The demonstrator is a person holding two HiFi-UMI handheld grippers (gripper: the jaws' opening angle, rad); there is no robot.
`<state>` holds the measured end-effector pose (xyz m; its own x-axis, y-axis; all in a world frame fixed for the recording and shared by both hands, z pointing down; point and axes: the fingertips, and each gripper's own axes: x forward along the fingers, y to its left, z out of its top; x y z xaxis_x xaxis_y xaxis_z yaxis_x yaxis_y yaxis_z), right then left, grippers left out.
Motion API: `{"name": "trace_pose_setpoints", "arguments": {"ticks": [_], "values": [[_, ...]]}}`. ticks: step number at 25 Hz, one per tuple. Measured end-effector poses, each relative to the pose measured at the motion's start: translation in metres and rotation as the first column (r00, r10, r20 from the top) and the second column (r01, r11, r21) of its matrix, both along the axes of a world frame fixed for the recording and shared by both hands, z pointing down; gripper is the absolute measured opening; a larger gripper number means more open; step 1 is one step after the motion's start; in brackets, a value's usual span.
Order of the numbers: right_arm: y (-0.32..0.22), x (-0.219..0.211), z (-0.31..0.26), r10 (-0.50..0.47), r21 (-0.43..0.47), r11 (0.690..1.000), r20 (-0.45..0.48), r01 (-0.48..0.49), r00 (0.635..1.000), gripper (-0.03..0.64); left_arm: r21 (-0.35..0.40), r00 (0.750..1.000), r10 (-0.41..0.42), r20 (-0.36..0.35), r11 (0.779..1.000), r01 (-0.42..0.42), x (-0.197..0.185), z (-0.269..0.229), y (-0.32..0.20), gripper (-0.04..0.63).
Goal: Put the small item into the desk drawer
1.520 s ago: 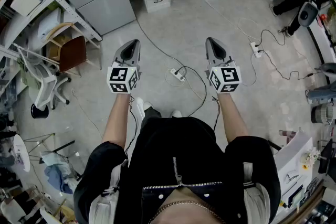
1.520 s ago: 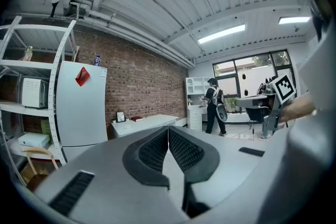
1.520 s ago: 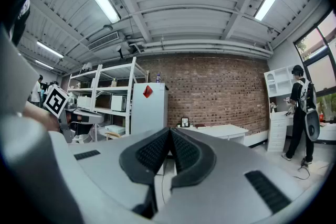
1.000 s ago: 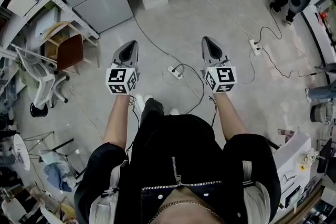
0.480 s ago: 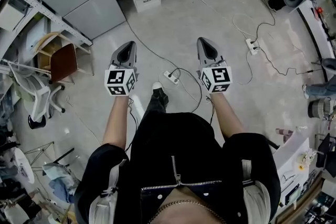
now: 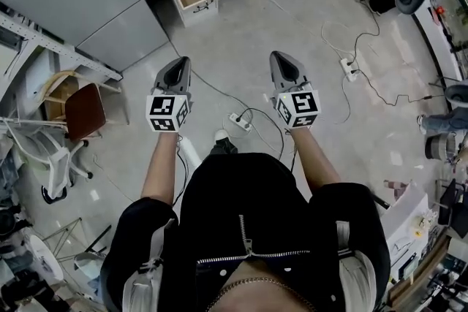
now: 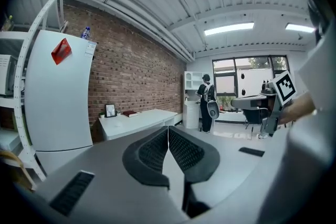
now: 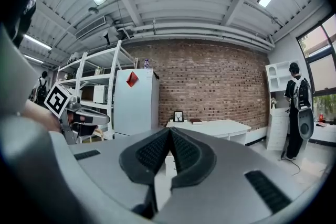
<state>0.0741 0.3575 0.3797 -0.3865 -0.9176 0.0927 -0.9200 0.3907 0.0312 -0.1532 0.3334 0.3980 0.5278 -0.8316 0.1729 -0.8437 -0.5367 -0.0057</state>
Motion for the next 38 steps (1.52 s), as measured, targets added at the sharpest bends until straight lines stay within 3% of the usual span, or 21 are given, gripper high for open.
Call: {"name": "trace_pose_setpoints", "arguments": {"ticks": [6,23,32,38], "values": [[-0.049,-0.024,0.003,0.014,-0.006,1.0,0.015,-0.014,1.0,0.006,-0.004,0.999,0.037,0.026,0.999,-0.037,-0.021,-0.001,-0.048,0.021],[-0.156,-0.031,0.012,-0.055,-0.009,0.998,0.004,0.055,0.999,0.006,-0.014,1.0,-0.028,0.0,1.0,0.028,-0.028,0.014,-0.14,0.021],[-0.287,0.008,0.017,-0.099,-0.019,0.995,0.04,0.1,0.994,0.006,-0.025,0.997,-0.075,0.026,0.997,0.076,0.012,0.015,-0.259,0.021],[-0.386,0.032,0.006,-0.174,-0.022,0.984,0.043,0.175,0.984,0.006,-0.017,0.988,-0.156,0.016,0.988,0.156,0.036,-0.002,-0.343,0.021]]}}
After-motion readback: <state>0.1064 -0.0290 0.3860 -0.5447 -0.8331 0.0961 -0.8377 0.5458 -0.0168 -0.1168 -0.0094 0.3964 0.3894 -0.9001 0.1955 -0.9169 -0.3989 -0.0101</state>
